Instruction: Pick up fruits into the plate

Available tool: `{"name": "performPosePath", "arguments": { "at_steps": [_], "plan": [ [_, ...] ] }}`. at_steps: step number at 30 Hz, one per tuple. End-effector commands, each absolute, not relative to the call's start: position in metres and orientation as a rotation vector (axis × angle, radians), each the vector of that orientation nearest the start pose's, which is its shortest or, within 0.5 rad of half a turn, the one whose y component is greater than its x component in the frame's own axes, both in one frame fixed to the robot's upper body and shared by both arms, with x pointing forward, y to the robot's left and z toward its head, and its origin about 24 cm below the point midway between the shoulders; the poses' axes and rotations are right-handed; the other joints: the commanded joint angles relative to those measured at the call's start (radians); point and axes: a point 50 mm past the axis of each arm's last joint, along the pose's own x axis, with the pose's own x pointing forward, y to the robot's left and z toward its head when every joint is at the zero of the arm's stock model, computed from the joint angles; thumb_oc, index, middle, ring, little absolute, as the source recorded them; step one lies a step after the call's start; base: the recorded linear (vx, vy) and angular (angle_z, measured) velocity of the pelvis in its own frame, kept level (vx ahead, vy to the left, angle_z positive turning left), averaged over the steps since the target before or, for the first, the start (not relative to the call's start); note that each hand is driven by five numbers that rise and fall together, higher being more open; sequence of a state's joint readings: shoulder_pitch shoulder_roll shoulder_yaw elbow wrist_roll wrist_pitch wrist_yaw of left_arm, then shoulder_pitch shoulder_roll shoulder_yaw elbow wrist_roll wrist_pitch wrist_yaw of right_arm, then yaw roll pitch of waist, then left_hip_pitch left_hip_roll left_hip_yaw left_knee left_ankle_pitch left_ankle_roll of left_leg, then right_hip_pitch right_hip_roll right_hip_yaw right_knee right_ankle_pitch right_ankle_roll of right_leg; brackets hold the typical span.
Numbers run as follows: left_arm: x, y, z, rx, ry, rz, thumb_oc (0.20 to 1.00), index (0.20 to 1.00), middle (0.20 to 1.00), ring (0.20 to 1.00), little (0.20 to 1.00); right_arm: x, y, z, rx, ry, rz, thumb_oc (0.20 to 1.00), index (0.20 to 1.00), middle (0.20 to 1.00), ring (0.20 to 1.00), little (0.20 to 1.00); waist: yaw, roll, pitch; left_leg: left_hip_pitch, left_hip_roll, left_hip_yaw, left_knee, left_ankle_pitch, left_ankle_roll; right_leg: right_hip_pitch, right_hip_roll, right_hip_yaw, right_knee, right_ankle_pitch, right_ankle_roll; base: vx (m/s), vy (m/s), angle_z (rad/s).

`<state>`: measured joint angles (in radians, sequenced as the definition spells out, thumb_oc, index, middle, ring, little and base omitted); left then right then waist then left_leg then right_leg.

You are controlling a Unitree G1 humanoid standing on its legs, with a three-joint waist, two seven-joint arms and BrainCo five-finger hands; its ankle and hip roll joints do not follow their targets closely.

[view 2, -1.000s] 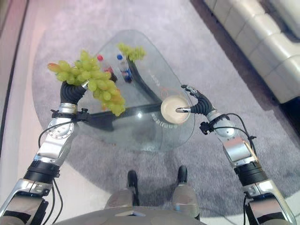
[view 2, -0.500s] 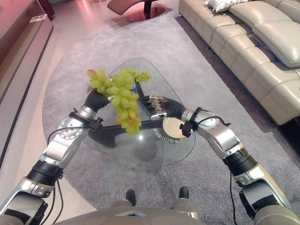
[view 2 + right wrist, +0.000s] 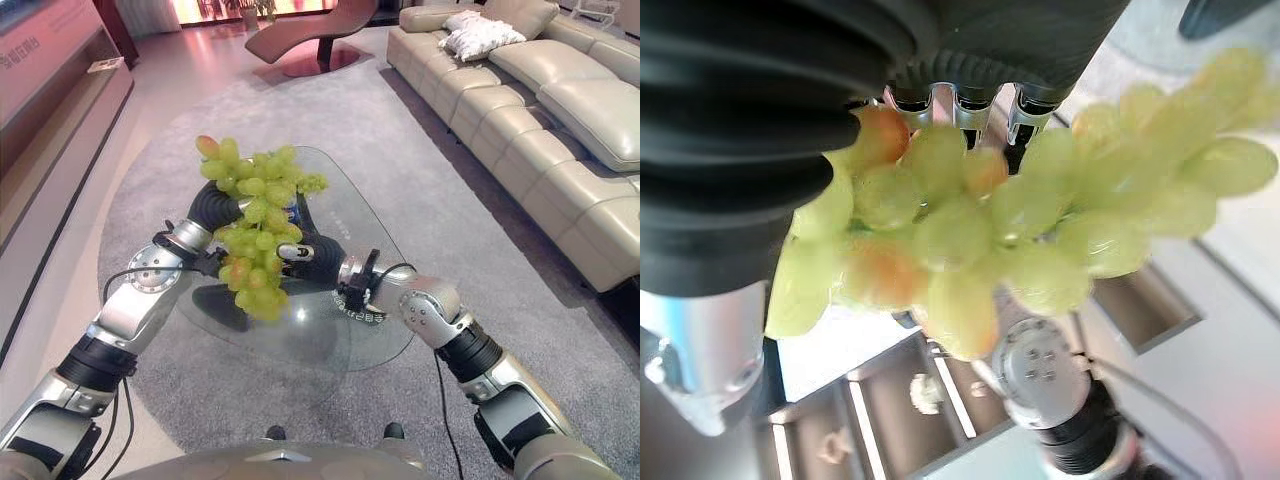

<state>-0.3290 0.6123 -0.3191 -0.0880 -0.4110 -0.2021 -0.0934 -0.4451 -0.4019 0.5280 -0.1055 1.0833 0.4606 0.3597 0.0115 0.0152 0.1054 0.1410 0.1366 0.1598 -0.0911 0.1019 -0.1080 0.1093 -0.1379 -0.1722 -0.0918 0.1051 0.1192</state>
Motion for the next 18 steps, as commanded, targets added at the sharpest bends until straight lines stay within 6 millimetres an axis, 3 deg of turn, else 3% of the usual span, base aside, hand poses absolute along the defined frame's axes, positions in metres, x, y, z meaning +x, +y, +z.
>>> {"name": "performPosePath", "arguments": {
  "at_steps": [1,11,18],
  "plan": [
    [0.29,0.133,0.195,0.219,-0.623,-0.545,0.2,0.2,0.2,0.2,0.2,0.239,-0.017,0.151,0.567,0.129,1.36,1.0,1.0,1.0,1.0,1.0,0.006,-0.029,-0.017,0.004,-0.023,0.024,0.066,-0.167,0.013,0.043,-0.061,-0.097,0.049,-0.109,0.034,0.0,0.0,0.0],
    [0.287,0.137,0.186,0.242,-0.603,-0.504,0.2,0.2,0.2,0.2,0.2,0.239,-0.024,0.145,0.627,0.142,1.267,1.0,1.0,1.0,1.0,1.0,-0.003,-0.026,-0.02,0.007,-0.015,0.026,0.055,-0.156,0.009,0.042,-0.058,-0.09,0.042,-0.103,0.034,0.0,0.0,0.0],
    [0.298,0.142,0.164,0.333,-0.46,-0.408,0.2,0.2,0.2,0.2,0.2,0.238,-0.017,0.145,0.615,0.142,1.25,1.0,1.0,1.0,1.0,1.0,0.0,-0.025,-0.017,0.004,-0.017,0.022,0.055,-0.155,0.011,0.04,-0.057,-0.092,0.043,-0.104,0.033,0.0,0.0,0.0]
  ]
}}
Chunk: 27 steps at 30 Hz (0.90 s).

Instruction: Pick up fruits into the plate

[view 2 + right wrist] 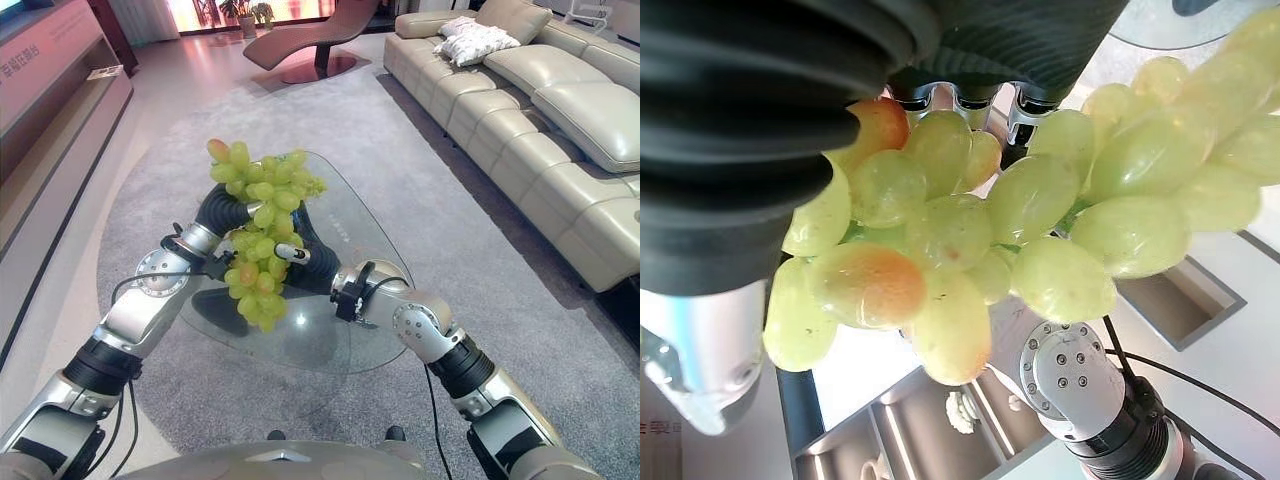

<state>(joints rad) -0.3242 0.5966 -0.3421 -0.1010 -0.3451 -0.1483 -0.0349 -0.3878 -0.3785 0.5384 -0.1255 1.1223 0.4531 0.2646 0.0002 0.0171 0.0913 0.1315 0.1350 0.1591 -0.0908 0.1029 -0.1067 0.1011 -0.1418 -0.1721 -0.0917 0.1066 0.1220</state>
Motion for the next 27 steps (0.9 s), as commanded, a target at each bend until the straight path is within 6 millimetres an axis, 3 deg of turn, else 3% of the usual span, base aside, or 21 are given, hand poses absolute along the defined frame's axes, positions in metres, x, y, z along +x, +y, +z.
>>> {"name": "performPosePath", "arguments": {
  "at_steps": [1,2,3,4,5,6,19,26,27],
  "plan": [
    [0.299,0.142,0.161,0.355,-0.444,-0.404,0.2,0.2,0.2,0.2,0.2,0.239,-0.016,0.145,0.622,0.152,1.243,1.0,1.0,1.0,1.0,1.0,0.012,-0.027,-0.003,0.013,-0.016,0.023,0.055,-0.155,0.01,0.048,-0.053,-0.092,0.043,-0.105,0.031,0.0,0.0,0.0],
    [0.299,0.141,0.159,0.371,-0.435,-0.404,0.2,0.2,0.2,0.2,0.2,0.239,-0.015,0.145,0.624,0.154,1.236,1.0,1.0,1.0,1.0,1.0,0.013,-0.027,-0.002,0.011,-0.015,0.023,0.056,-0.154,0.01,0.046,-0.053,-0.093,0.043,-0.105,0.031,0.0,0.0,0.0],
    [0.3,0.139,0.156,0.386,-0.413,-0.417,0.2,0.2,0.2,0.2,0.2,0.239,-0.015,0.146,0.625,0.152,1.222,0.74,0.74,0.74,0.74,0.74,0.013,-0.026,-0.002,0.009,-0.015,0.024,0.057,-0.153,0.01,0.045,-0.052,-0.093,0.044,-0.105,0.03,0.0,0.0,0.0],
    [0.299,0.138,0.154,0.393,-0.402,-0.426,0.2,0.2,0.2,0.2,0.2,0.24,-0.015,0.146,0.625,0.152,1.216,0.533,0.533,0.533,0.533,0.533,0.013,-0.026,-0.001,0.008,-0.014,0.024,0.057,-0.152,0.01,0.044,-0.051,-0.093,0.044,-0.105,0.03,0.0,0.0,0.0],
    [0.299,0.137,0.154,0.395,-0.398,-0.429,0.2,0.2,0.2,0.2,0.2,0.24,-0.015,0.146,0.625,0.153,1.213,0.501,0.501,0.501,0.501,0.501,0.013,-0.025,-0.001,0.007,-0.014,0.025,0.057,-0.152,0.01,0.044,-0.051,-0.092,0.044,-0.104,0.03,0.0,0.0,0.0],
    [0.3,0.133,0.149,0.407,-0.373,-0.448,0.2,0.2,0.2,0.2,0.2,0.242,-0.014,0.146,0.629,0.147,1.195,0.2,0.2,0.2,0.2,0.2,0.012,-0.025,0.001,0.008,-0.015,0.024,0.057,-0.153,0.012,0.044,-0.049,-0.09,0.044,-0.105,0.029,0.0,0.0,0.0],
    [0.299,0.105,0.141,0.414,-0.338,-0.513,0.2,0.2,0.2,0.2,0.2,0.248,-0.011,0.148,0.634,0.102,1.122,0.2,0.2,0.2,0.2,0.2,-0.001,-0.025,0.011,0.008,-0.014,0.028,0.058,-0.154,0.017,0.039,-0.042,-0.074,0.046,-0.106,0.028,0.0,0.0,0.0],
    [0.301,0.11,0.138,0.3,-0.278,-0.48,0.2,0.2,0.2,0.2,0.2,0.251,-0.015,0.147,0.645,0.093,1.099,0.2,0.2,0.2,0.2,0.2,0.001,-0.024,0.013,0.01,-0.011,0.028,0.054,-0.151,0.015,0.043,-0.042,-0.079,0.045,-0.107,0.027,0.0,0.0,0.0],
    [0.302,0.112,0.137,0.251,-0.267,-0.458,0.52,0.52,0.52,0.52,0.52,0.251,-0.016,0.147,0.642,0.088,1.091,0.2,0.2,0.2,0.2,0.2,0.001,-0.024,0.012,0.011,-0.01,0.028,0.054,-0.151,0.014,0.044,-0.042,-0.08,0.045,-0.107,0.027,0.0,0.0,0.0]
  ]
}}
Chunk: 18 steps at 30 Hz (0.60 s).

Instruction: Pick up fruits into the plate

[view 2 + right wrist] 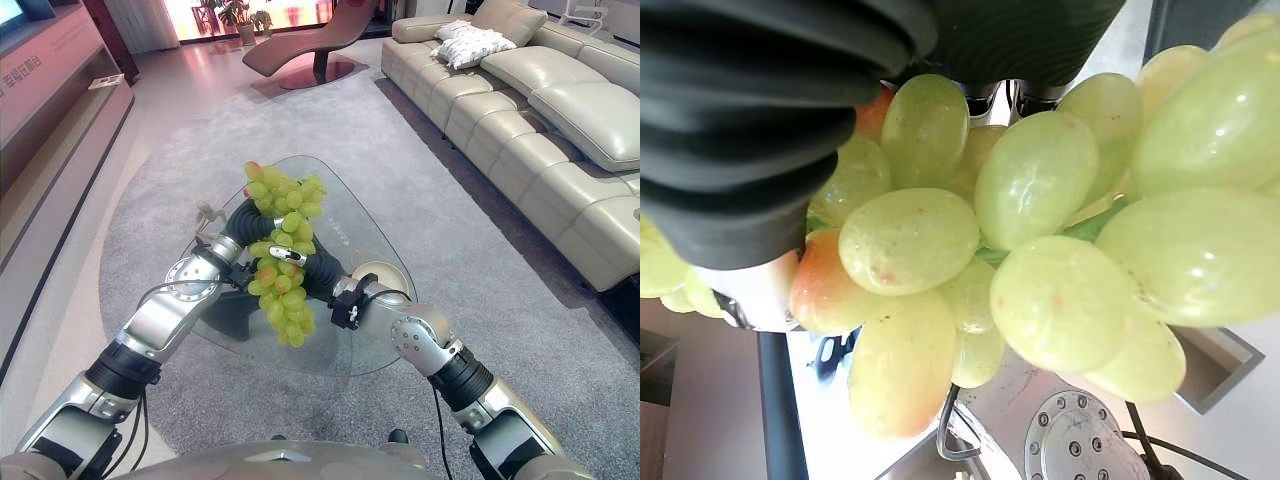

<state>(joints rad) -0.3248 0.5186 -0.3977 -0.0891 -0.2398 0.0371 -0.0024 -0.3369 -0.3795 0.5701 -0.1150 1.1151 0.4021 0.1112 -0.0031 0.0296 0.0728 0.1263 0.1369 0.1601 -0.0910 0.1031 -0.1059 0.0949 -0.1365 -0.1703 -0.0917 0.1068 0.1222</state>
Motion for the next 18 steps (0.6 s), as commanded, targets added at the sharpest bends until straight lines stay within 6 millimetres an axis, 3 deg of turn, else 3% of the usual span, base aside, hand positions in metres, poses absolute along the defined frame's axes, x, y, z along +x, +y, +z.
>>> {"name": "performPosePath", "arguments": {
  "at_steps": [1,11,18],
  "plan": [
    [0.302,0.115,0.133,0.198,-0.242,-0.445,1.0,1.0,1.0,1.0,1.0,0.252,-0.02,0.146,0.642,0.076,1.076,0.2,0.2,0.2,0.2,0.2,0.005,-0.036,0.03,0.016,-0.011,0.027,0.052,-0.15,0.013,0.05,-0.047,-0.084,0.045,-0.108,0.027,0.0,0.0,0.0],
    [0.299,0.142,0.113,0.064,-0.16,-0.352,1.0,1.0,1.0,1.0,1.0,0.269,-0.06,0.156,0.656,-0.062,0.909,0.2,0.2,0.2,0.2,0.2,0.007,-0.036,0.036,0.01,-0.004,0.033,0.04,-0.138,0.009,0.049,-0.049,-0.105,0.046,-0.108,0.022,0.0,0.005,0.03],
    [0.293,0.16,0.094,0.062,-0.113,-0.345,1.0,1.0,1.0,1.0,1.0,0.273,-0.081,0.15,0.684,-0.067,0.832,0.2,0.2,0.2,0.2,0.2,0.009,-0.034,0.041,0.003,-0.002,0.039,0.033,-0.133,0.008,0.046,-0.049,-0.118,0.042,-0.108,0.02,-0.01,0.011,0.07]
  ]
}}
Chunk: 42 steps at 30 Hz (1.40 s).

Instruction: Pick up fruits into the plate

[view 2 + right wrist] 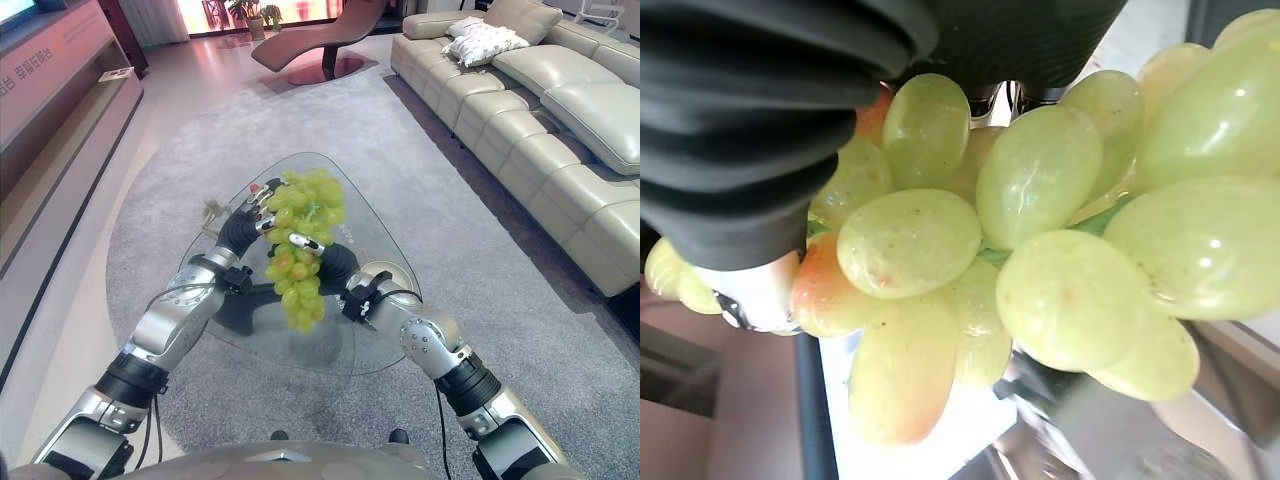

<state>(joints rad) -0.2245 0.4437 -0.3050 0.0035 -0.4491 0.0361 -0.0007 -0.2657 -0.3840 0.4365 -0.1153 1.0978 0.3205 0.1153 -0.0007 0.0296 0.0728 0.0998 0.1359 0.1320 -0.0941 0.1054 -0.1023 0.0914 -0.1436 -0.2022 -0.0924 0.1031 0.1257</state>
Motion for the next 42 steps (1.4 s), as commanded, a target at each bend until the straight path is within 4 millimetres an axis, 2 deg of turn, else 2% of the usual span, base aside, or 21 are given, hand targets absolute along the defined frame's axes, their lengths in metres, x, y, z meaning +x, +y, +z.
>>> {"name": "performPosePath", "arguments": {
  "at_steps": [1,7,9,11,15,16,19,23,26,28,30,31,32,33,34,36,37,42],
  "plan": [
    [0.29,0.162,0.09,0.047,-0.106,-0.361,1.0,1.0,1.0,1.0,1.0,0.273,-0.085,0.148,0.693,-0.067,0.815,0.2,0.2,0.2,0.2,0.2,0.006,-0.035,0.043,0.029,-0.001,0.069,0.033,-0.133,0.004,0.048,-0.041,-0.087,0.041,-0.104,0.015,0.0,0.0,0.0],
    [0.278,0.172,0.058,-0.019,-0.016,-0.35,1.0,1.0,1.0,1.0,1.0,0.274,-0.102,0.134,0.73,-0.052,0.73,0.2,0.2,0.2,0.2,0.2,-0.001,-0.037,0.051,0.028,0.005,0.087,0.027,-0.128,0.004,0.042,-0.04,-0.091,0.041,-0.101,0.015,0.0,0.0,0.0],
    [0.271,0.181,0.037,-0.04,0.039,-0.31,1.0,1.0,1.0,1.0,1.0,0.277,-0.112,0.125,0.731,-0.033,0.667,0.2,0.2,0.2,0.2,0.2,-0.006,-0.038,0.058,0.023,0.011,0.106,0.026,-0.123,0.002,0.037,-0.042,-0.1,0.041,-0.098,0.016,0.0,0.0,0.0],
    [0.266,0.187,0.026,-0.045,0.072,-0.282,1.0,1.0,1.0,1.0,1.0,0.278,-0.118,0.119,0.732,-0.021,0.627,0.2,0.2,0.2,0.2,0.2,-0.008,-0.038,0.062,0.02,0.014,0.116,0.027,-0.119,0.001,0.032,-0.043,-0.105,0.042,-0.096,0.017,0.0,0.001,0.02],
    [0.253,0.207,-0.01,-0.029,0.2,-0.137,1.0,1.0,1.0,1.0,1.0,0.285,-0.142,0.095,0.706,0.042,0.471,0.2,0.2,0.2,0.2,0.2,-0.01,-0.038,0.081,0.004,0.017,0.131,0.03,-0.113,-0.001,0.014,-0.044,-0.114,0.051,-0.098,0.016,-0.01,-0.005,0.07],
    [0.253,0.207,-0.01,-0.029,0.199,-0.137,1.0,1.0,1.0,1.0,1.0,0.285,-0.142,0.095,0.706,0.042,0.471,0.2,0.2,0.2,0.2,0.2,-0.01,-0.037,0.08,0.003,0.017,0.131,0.03,-0.113,-0.001,0.013,-0.045,-0.115,0.051,-0.098,0.016,-0.05,-0.007,0.07],
    [0.249,0.223,-0.031,-0.008,0.298,0.025,1.0,1.0,1.0,1.0,1.0,0.296,-0.164,0.079,0.601,0.079,0.353,0.2,0.2,0.2,0.2,0.2,-0.005,-0.036,0.129,-0.044,0.007,0.12,0.034,-0.103,0.001,-0.03,-0.048,-0.118,0.069,-0.1,0.015,-0.18,-0.002,0.06],
    [0.252,0.233,-0.038,0.028,0.339,0.125,1.0,1.0,1.0,1.0,1.0,0.311,-0.175,0.077,0.554,0.087,0.282,0.2,0.2,0.2,0.2,0.2,0.007,-0.034,0.2,-0.097,0.002,0.1,0.038,-0.088,0.002,-0.078,-0.046,-0.121,0.099,-0.106,0.008,-0.19,-0.015,0.13],
    [0.249,0.242,-0.047,0.062,0.392,0.202,1.0,1.0,1.0,1.0,1.0,0.321,-0.193,0.074,0.539,0.086,0.195,0.2,0.2,0.2,0.2,0.2,0.031,-0.034,0.265,-0.143,-0.017,0.068,0.032,-0.08,0.008,-0.117,-0.034,-0.128,0.119,-0.116,-0.003,-0.12,-0.062,0.15],
    [0.244,0.247,-0.054,0.101,0.428,0.238,1.0,1.0,1.0,1.0,1.0,0.325,-0.201,0.075,0.531,0.062,0.171,0.2,0.2,0.2,0.2,0.2,0.043,-0.03,0.294,-0.166,-0.026,0.056,0.031,-0.075,0.009,-0.132,-0.028,-0.133,0.122,-0.119,-0.008,-0.05,-0.058,0.08],
    [0.238,0.255,-0.059,0.129,0.459,0.263,1.0,1.0,1.0,1.0,1.0,0.332,-0.207,0.085,0.514,0.001,0.145,0.2,0.2,0.2,0.2,0.2,0.055,-0.024,0.333,-0.207,-0.045,0.028,0.048,-0.079,0.013,-0.17,-0.018,-0.117,0.129,-0.119,-0.016,-0.1,-0.044,0.08],
    [0.238,0.255,-0.059,0.129,0.459,0.263,1.0,1.0,1.0,1.0,1.0,0.332,-0.207,0.085,0.514,0.001,0.145,0.2,0.2,0.2,0.2,0.2,0.055,-0.024,0.333,-0.207,-0.045,0.028,0.048,-0.079,0.013,-0.17,-0.018,-0.117,0.129,-0.119,-0.016,-0.13,-0.021,0.12],
    [0.233,0.259,-0.064,0.145,0.483,0.277,1.0,1.0,1.0,1.0,1.0,0.338,-0.216,0.094,0.51,-0.037,0.124,0.2,0.2,0.2,0.2,0.2,0.063,-0.018,0.365,-0.246,-0.058,0.022,0.079,-0.084,0.014,-0.199,-0.016,-0.113,0.134,-0.115,-0.021,-0.09,-0.005,0.08],
    [0.232,0.259,-0.065,0.148,0.482,0.278,1.0,1.0,1.0,1.0,1.0,0.34,-0.22,0.096,0.506,-0.043,0.117,0.2,0.2,0.2,0.2,0.2,0.064,-0.016,0.372,-0.254,-0.06,0.02,0.087,-0.085,0.014,-0.205,-0.016,-0.112,0.136,-0.115,-0.023,-0.12,0.008,0.1],
    [0.226,0.26,-0.071,0.149,0.502,0.284,1.0,1.0,1.0,1.0,1.0,0.345,-0.234,0.101,0.495,-0.053,0.079,0.2,0.2,0.2,0.2,0.2,0.072,-0.005,0.401,-0.287,-0.072,0.015,0.12,-0.091,0.013,-0.226,-0.016,-0.111,0.144,-0.116,-0.03,-0.07,0.019,0.04],
    [0.222,0.261,-0.074,0.161,0.509,0.282,1.0,1.0,1.0,1.0,1.0,0.348,-0.245,0.104,0.483,-0.065,0.05,0.2,0.2,0.2,0.2,0.2,0.078,0.006,0.424,-0.31,-0.083,0.01,0.143,-0.097,0.015,-0.24,-0.016,-0.109,0.155,-0.12,-0.033,-0.05,0.025,0.04],
    [0.217,0.262,-0.077,0.175,0.526,0.278,1.0,1.0,1.0,1.0,1.0,0.351,-0.257,0.108,0.468,-0.071,0.02,0.2,0.2,0.2,0.2,0.2,0.083,0.017,0.446,-0.335,-0.094,0.003,0.168,-0.1,0.017,-0.259,-0.018,-0.106,0.171,-0.122,-0.037,-0.03,0.029,0.04],
    [0.211,0.265,-0.081,0.215,0.531,0.281,1.0,1.0,1.0,1.0,1.0,0.356,-0.281,0.121,0.408,-0.095,-0.056,0.2,0.2,0.2,0.2,0.2,0.092,0.04,0.447,-0.432,-0.119,0.007,0.215,-0.105,0.027,-0.37,-0.032,-0.11,0.224,-0.122,-0.036,-0.01,0.028,0.08]
  ]
}}
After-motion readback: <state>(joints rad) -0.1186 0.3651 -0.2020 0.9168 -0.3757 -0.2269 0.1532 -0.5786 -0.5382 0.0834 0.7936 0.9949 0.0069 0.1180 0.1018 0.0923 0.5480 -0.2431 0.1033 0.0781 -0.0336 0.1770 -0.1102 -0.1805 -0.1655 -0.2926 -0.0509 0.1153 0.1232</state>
